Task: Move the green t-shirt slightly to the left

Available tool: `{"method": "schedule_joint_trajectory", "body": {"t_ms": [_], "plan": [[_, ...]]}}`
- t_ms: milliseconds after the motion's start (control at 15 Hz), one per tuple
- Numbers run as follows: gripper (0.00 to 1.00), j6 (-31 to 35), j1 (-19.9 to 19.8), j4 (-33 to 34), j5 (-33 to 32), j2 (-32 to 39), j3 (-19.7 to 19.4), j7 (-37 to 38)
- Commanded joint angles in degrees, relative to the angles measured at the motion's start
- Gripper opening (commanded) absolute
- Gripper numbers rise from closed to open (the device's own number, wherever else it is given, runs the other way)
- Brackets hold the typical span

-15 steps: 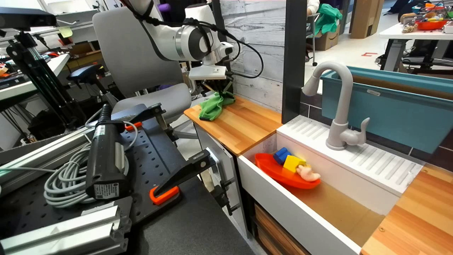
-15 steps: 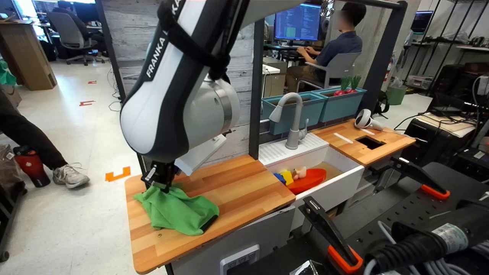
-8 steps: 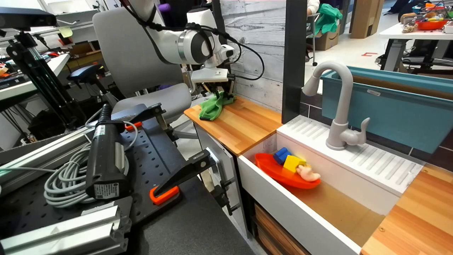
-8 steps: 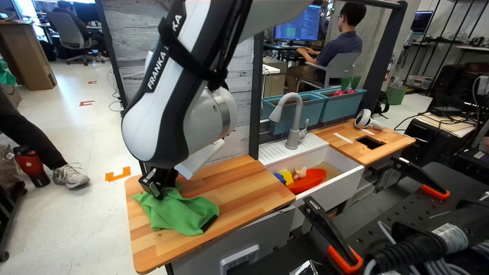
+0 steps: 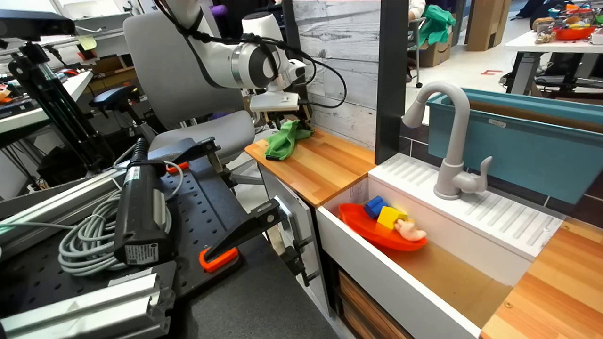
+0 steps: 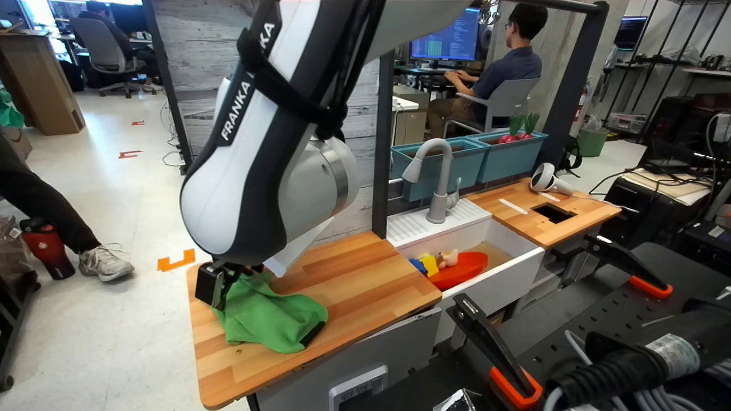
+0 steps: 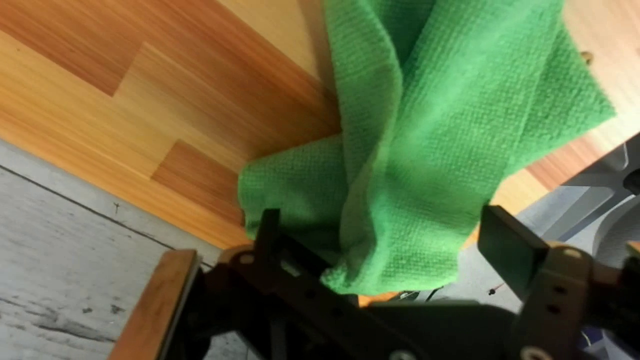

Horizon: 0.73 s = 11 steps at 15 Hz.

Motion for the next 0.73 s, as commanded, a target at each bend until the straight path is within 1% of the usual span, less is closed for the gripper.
{"method": "schedule_joint_trajectory", "body": {"t_ms": [0,67,267,400,467,667], "plan": [[1.00,4.8,-2.6,-9.3,-0.7,-5.3,2.6,-1.1],[1.00,6.1,-2.5,-11.1,-0.7,-6.4,2.3,-0.6],[1.00,8.8,-5.4,-17.6,-0.4,-10.9,4.6,-0.8],[1.00,9.1,-8.2,-21.9,-0.5,-14.1,6.8,-1.5],[1.00,7.5,-4.8,-14.7,0.0,-8.8,4.3,-0.2],[1.00,7.5,-7.1,-19.0,0.1,-12.4,5.9,-0.9]]}}
